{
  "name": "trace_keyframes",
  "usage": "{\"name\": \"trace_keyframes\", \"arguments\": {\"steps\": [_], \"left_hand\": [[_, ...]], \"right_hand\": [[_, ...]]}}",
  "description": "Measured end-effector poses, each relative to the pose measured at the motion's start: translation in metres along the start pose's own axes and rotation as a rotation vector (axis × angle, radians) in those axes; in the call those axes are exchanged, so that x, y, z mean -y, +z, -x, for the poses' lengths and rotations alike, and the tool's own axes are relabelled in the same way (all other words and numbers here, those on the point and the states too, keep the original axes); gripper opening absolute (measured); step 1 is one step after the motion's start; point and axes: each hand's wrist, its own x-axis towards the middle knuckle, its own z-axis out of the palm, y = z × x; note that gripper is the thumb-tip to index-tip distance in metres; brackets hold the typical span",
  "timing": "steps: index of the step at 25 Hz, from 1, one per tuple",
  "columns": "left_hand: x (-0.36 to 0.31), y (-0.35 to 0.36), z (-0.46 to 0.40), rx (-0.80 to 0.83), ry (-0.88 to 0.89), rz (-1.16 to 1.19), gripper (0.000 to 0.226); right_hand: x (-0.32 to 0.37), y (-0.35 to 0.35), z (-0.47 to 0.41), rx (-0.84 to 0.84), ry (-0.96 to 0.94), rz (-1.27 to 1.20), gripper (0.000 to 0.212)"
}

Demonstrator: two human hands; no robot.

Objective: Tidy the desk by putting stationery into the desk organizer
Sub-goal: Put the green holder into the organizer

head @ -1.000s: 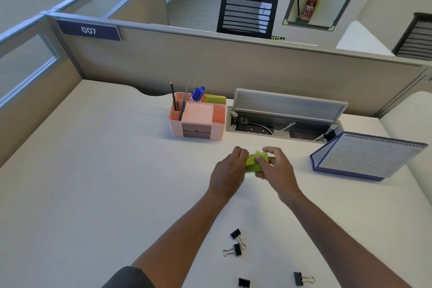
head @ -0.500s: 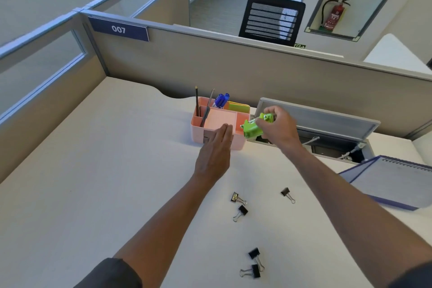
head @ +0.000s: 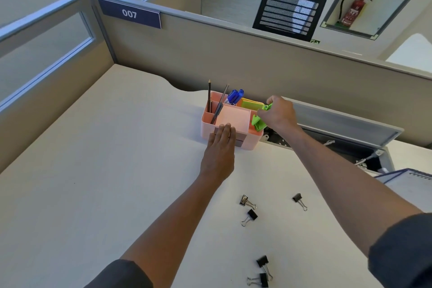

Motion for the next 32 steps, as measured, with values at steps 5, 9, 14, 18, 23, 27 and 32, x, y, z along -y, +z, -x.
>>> {"name": "trace_keyframes", "arguments": {"steps": [5, 9, 14, 18, 23, 27, 32], "left_hand": [[0.000, 0.000, 0.000, 0.003, -0.004, 0.031, 0.081], [0.002, 0.002, -0.001, 0.004, -0.001, 0.037, 0.083], [0.003, 0.007, 0.000, 0.001, -0.004, 0.053, 0.085], [0.004, 0.011, 0.000, 0.011, -0.007, 0.050, 0.087], [0.007, 0.014, 0.000, 0.015, 0.006, 0.022, 0.089], [0.010, 0.014, 0.000, 0.013, 0.015, 0.022, 0.085], [0.017, 0.014, 0.011, -0.103, 0.033, 0.069, 0.077]], "right_hand": [[0.003, 0.021, -0.004, 0.009, -0.034, 0.070, 0.025], [0.004, 0.036, -0.006, 0.039, -0.013, 0.080, 0.017], [-0.003, 0.049, -0.009, 0.022, -0.046, 0.132, 0.012], [-0.010, 0.052, -0.009, 0.024, -0.066, 0.127, 0.012], [-0.016, 0.056, -0.011, 0.042, -0.102, 0.153, 0.017], [-0.019, 0.055, -0.009, 0.051, -0.136, 0.118, 0.024], [-0.036, 0.045, 0.010, -0.072, -0.183, -0.016, 0.026]]}}
